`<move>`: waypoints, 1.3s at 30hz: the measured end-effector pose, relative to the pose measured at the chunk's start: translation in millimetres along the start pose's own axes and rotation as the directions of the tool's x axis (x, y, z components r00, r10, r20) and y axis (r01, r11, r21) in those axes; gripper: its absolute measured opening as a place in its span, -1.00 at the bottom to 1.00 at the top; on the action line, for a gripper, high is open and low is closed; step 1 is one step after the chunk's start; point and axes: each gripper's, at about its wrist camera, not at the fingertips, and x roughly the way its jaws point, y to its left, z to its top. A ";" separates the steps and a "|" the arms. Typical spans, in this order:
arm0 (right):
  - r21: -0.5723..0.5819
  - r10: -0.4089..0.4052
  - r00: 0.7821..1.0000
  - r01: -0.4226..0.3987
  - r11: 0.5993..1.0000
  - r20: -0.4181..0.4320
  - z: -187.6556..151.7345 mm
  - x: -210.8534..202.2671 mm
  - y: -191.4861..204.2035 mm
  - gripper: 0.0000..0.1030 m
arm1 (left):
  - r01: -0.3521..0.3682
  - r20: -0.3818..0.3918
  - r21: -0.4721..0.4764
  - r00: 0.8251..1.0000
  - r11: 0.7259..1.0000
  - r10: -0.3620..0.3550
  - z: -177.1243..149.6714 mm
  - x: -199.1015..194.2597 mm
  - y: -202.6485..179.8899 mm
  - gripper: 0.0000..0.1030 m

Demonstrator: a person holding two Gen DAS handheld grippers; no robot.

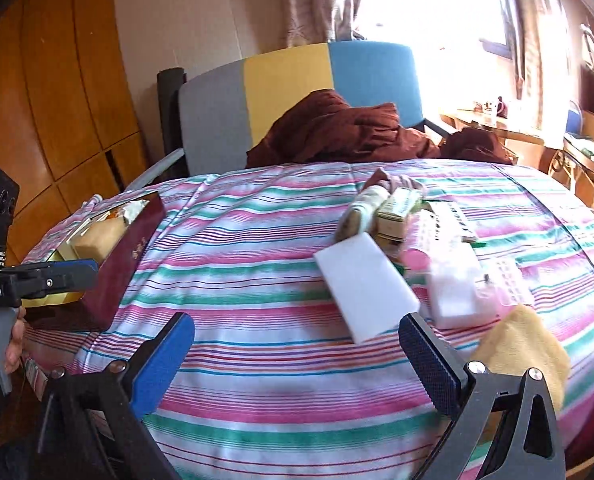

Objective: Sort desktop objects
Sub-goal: 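Move both tools back toward the remaining items, then grasp the white melamine sponge block with the left tool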

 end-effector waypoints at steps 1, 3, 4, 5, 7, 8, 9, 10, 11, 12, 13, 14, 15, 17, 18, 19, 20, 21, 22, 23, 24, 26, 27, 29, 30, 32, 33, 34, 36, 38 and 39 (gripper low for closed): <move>0.008 -0.017 1.000 0.016 1.000 0.007 0.7 -4.4 -7.6 1.00 | 0.022 -0.020 0.001 1.000 1.000 -0.022 4.3 9.9 -9.5 0.58; 0.002 -0.036 0.999 0.036 0.999 0.034 1.3 -18.1 -17.9 1.00 | 0.060 -0.069 -0.004 0.996 0.998 -0.060 13.2 30.7 -26.1 0.58; -0.008 -0.047 0.998 0.048 0.999 0.045 1.2 -24.9 -22.3 1.00 | 0.074 -0.095 -0.013 0.993 0.997 -0.075 16.8 41.4 -33.8 0.58; -0.024 -0.063 0.997 0.064 0.998 0.052 0.6 -31.5 -26.2 1.00 | 0.095 -0.123 -0.018 0.988 0.995 -0.096 20.8 52.2 -40.8 0.58; -0.041 -0.088 0.995 0.091 0.995 0.055 -1.8 -41.9 -35.3 1.00 | 0.119 -0.168 -0.024 0.978 0.993 -0.121 28.6 72.7 -54.5 0.58; -0.040 -0.098 0.994 0.100 0.994 0.052 -3.6 -44.5 -40.6 1.00 | 0.113 -0.179 -0.015 0.977 0.994 -0.113 32.5 82.1 -61.8 0.58; -0.031 -0.110 0.993 0.111 0.993 0.051 -5.7 -45.9 -46.3 1.00 | 0.106 -0.190 -0.006 0.976 0.994 -0.106 36.3 91.4 -69.0 0.58; -0.014 -0.118 0.992 0.119 0.993 0.053 -7.9 -47.0 -52.4 1.00 | 0.098 -0.198 0.004 0.976 0.995 -0.095 39.1 99.6 -74.6 0.58; 0.009 -0.117 0.992 0.117 0.993 0.057 -10.4 -47.7 -59.3 1.00 | 0.095 -0.198 0.027 0.976 0.995 -0.088 42.1 105.5 -82.6 0.58; 0.030 -0.115 0.992 0.113 0.993 0.059 -13.0 -47.5 -65.8 1.00 | 0.091 -0.198 0.050 0.977 0.995 -0.080 45.1 111.4 -90.5 0.58; 0.048 -0.118 0.991 0.115 0.992 0.060 -15.2 -46.5 -71.2 1.00 | 0.087 -0.197 0.074 0.978 0.993 -0.071 48.1 117.3 -98.6 0.58; 0.061 -0.120 0.991 0.116 0.991 0.059 -17.2 -45.3 -75.7 1.00 | 0.078 -0.196 0.121 0.979 0.990 -0.053 49.7 122.3 -107.9 0.58; 0.070 -0.120 0.991 0.116 0.991 0.059 -18.6 -44.6 -78.9 1.00 | 0.080 -0.197 0.164 0.979 0.983 -0.047 50.1 125.7 -117.0 0.58; 0.077 -0.106 0.992 0.101 0.992 0.067 -20.6 -47.1 -83.0 1.00 | 0.073 -0.198 0.230 0.980 0.970 -0.027 52.9 132.9 -131.0 0.58; 0.079 -0.100 0.992 0.094 0.992 0.071 -21.3 -48.1 -84.1 1.00 | 0.065 -0.199 0.256 0.980 0.965 -0.013 55.1 136.7 -136.3 0.58; 0.082 -0.097 0.993 0.091 0.993 0.074 -21.6 -48.0 -84.6 1.00 | 0.057 -0.200 0.280 0.980 0.958 0.000 57.5 140.3 -141.6 0.58; 0.084 -0.094 0.993 0.087 0.993 0.077 -21.9 -47.8 -85.2 1.00 | 0.064 -0.202 0.293 0.979 0.954 -0.003 61.5 142.5 -145.5 0.58; 0.087 -0.091 0.993 0.084 0.993 0.080 -22.3 -47.7 -85.8 1.00 | 0.068 -0.209 0.302 0.978 0.951 -0.003 64.9 145.6 -149.1 0.58; 0.090 -0.088 0.993 0.081 0.993 0.083 -22.6 -47.6 -86.3 1.00 | 0.071 -0.217 0.312 0.976 0.947 -0.002 68.3 148.9 -152.6 0.58; 0.093 -0.085 0.993 0.077 0.993 0.086 -22.9 -47.5 -86.9 1.00 | 0.059 -0.227 0.317 0.974 0.947 0.015 71.5 154.2 -155.5 0.58; 0.095 -0.083 0.993 0.074 0.993 0.089 -23.3 -47.4 -87.5 1.00 | 0.042 -0.231 0.321 0.972 0.946 0.035 74.6 160.0 -158.3 0.57; 0.101 -0.077 0.992 0.067 0.993 0.095 -23.9 -47.2 -88.6 1.00 | 0.007 -0.242 0.347 0.967 0.938 0.083 79.8 172.0 -166.4 0.57; 0.103 -0.074 0.992 0.064 0.993 0.098 -24.3 -47.1 -89.2 1.00 | -0.006 -0.253 0.367 0.962 0.930 0.106 81.3 178.0 -171.0 0.56; 0.109 -0.068 0.992 0.057 0.992 0.104 -24.9 -46.9 -90.3 1.00 | -0.039 -0.261 0.385 0.954 0.922 0.149 83.2 188.3 -177.2 0.56; 0.111 -0.066 0.992 0.054 0.992 0.107 -25.3 -46.8 -90.9 1.00 | -0.058 -0.265 0.407 0.948 0.912 0.179 83.2 193.1 -180.7 0.56; 0.114 -0.064 0.992 0.051 0.992 0.109 -25.5 -46.5 -91.7 1.00 | -0.096 -0.271 0.450 0.933 0.888 0.238 81.7 202.2 -185.7 0.56; 0.114 -0.063 0.992 0.051 0.992 0.109 -25.5 -46.4 -92.0 1.00 | -0.106 -0.274 0.466 0.927 0.879 0.257 79.9 204.9 -185.1 0.56; 0.115 -0.063 0.992 0.050 0.992 0.109 -25.5 -46.2 -92.4 1.00 | -0.115 -0.277 0.481 0.921 0.869 0.275 78.1 207.5 -184.5 0.56; 0.117 -0.062 0.992 0.049 0.992 0.109 -25.5 -46.0 -93.0 1.00 | -0.134 -0.281 0.512 0.907 0.849 0.313 74.6 212.7 -183.3 0.56; 0.118 -0.061 0.992 0.048 0.992 0.108 -25.5 -45.7 -93.7 1.00 | -0.137 -0.290 0.535 0.897 0.833 0.334 70.8 215.2 -179.1 0.56; 0.119 -0.061 0.992 0.048 0.992 0.108 -25.6 -45.5 -94.0 1.00 | -0.132 -0.297 0.544 0.893 0.829 0.337 68.8 215.3 -175.7 0.56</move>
